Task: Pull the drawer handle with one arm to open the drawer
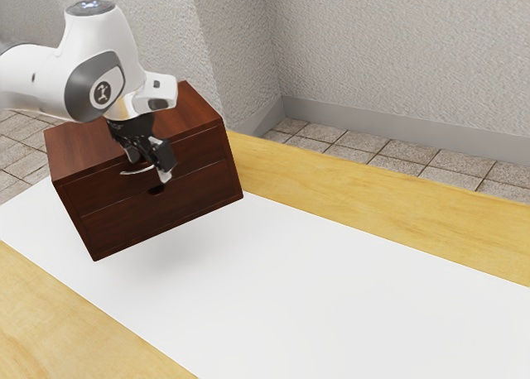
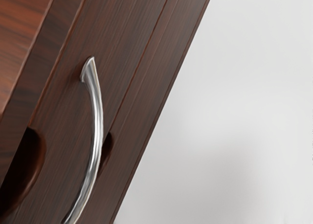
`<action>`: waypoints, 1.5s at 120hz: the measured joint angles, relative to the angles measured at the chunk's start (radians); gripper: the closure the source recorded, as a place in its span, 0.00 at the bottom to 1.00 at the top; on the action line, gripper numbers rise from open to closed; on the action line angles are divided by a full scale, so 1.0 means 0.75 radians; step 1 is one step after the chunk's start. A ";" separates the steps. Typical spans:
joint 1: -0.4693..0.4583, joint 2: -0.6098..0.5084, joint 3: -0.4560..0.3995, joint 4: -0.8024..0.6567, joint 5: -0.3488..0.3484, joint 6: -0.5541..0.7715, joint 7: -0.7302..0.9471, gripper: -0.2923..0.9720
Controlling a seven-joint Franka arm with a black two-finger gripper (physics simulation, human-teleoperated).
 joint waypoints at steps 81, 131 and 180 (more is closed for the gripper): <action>0.013 0.016 0.010 -0.010 -0.019 0.034 0.160 0.37; -0.001 -0.002 0.021 -0.058 -0.019 0.045 0.159 0.52; -0.024 -0.068 0.022 -0.149 -0.020 0.093 0.118 0.59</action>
